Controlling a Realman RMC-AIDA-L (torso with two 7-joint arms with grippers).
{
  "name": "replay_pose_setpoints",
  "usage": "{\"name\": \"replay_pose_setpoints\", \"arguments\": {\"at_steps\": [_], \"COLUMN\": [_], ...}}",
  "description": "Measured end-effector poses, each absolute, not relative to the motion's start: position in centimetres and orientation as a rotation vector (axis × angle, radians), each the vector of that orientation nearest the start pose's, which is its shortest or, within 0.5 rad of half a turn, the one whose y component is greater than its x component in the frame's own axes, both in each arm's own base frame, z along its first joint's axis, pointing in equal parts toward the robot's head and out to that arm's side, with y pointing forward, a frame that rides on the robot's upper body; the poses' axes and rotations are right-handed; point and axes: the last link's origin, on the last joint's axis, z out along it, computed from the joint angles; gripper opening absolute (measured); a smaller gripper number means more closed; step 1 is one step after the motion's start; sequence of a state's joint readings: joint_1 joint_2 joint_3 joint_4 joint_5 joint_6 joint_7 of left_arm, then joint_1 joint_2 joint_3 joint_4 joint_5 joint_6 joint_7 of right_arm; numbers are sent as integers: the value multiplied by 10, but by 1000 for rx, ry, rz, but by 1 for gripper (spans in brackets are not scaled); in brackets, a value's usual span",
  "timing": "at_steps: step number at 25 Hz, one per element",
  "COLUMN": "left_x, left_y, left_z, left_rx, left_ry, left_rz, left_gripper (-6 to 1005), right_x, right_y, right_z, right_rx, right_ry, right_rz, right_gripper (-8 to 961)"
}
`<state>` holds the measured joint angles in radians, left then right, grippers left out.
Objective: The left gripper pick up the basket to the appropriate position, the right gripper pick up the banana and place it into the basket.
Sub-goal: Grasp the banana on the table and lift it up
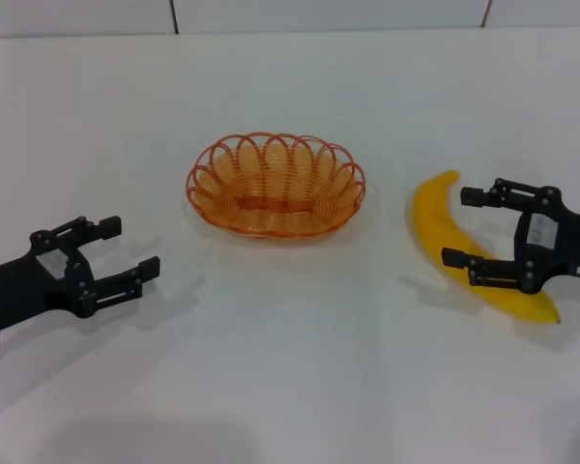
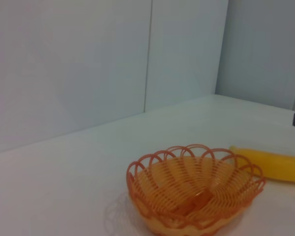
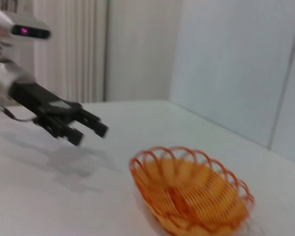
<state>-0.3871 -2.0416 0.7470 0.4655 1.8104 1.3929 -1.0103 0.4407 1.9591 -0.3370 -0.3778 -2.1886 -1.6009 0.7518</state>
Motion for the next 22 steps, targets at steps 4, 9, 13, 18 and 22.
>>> {"name": "replay_pose_setpoints", "arguments": {"at_steps": [4,9,13,18,22], "left_x": [-324,-324,-323,-323,-323], "left_y": [296,296,296,297,297], "left_z": [-13,-15,-15,-14,-14], "left_rx": [-2531,-2529,-2523,-2518,-2518], "left_ry": [-528,-532,-534,-535,-534], "left_rz": [-621,-629,-638,-640,-640], "left_gripper": [829,829,829,829,829], "right_x": [348,359,361,359,357], "right_y": [286,290,290,289,289], "right_z": [22,18,14,10,7], "right_rx": [-2575,-2573,-2577,-2598,-2621], "right_ry": [338,478,514,537,537], "right_rz": [524,442,418,420,411], "right_gripper": [801,801,801,801,801]}}
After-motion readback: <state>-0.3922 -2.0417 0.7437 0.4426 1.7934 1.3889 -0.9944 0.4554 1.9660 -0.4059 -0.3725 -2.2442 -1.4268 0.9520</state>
